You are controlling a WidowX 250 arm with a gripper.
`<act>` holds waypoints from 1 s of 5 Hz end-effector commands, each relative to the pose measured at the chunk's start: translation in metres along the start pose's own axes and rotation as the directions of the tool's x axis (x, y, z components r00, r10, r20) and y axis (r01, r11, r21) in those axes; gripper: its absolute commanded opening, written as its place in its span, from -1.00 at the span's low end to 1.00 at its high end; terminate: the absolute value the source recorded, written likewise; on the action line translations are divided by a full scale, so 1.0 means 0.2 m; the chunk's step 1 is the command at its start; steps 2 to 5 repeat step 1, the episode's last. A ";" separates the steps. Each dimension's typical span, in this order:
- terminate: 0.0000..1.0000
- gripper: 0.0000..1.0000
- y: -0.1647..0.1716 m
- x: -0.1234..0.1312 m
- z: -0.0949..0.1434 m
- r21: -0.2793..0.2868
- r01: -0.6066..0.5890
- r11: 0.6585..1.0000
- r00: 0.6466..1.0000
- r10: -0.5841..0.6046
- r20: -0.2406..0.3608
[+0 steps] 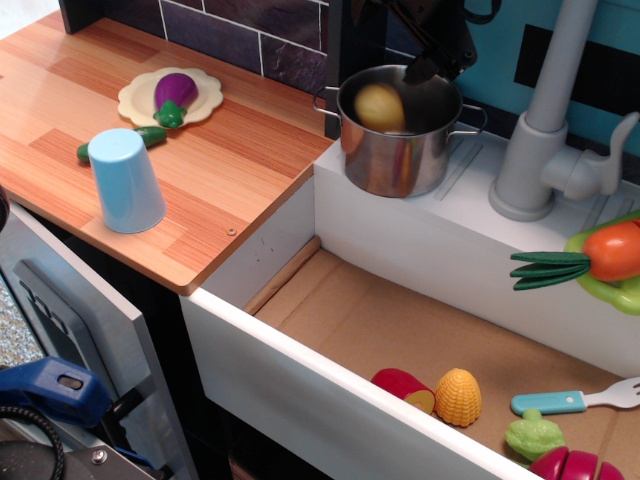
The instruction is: Put potato in pot or pan
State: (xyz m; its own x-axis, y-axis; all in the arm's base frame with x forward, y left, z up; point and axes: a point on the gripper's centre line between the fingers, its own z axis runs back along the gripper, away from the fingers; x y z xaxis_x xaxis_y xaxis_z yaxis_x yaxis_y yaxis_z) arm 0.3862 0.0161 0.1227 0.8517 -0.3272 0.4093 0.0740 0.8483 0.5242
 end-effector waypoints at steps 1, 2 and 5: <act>1.00 1.00 0.05 0.03 0.02 0.012 -0.007 1.000 1.000 0.007 0.026; 1.00 1.00 0.05 0.03 0.02 0.012 -0.007 1.000 1.000 0.007 0.026; 1.00 1.00 0.05 0.03 0.02 0.012 -0.007 1.000 1.000 0.007 0.026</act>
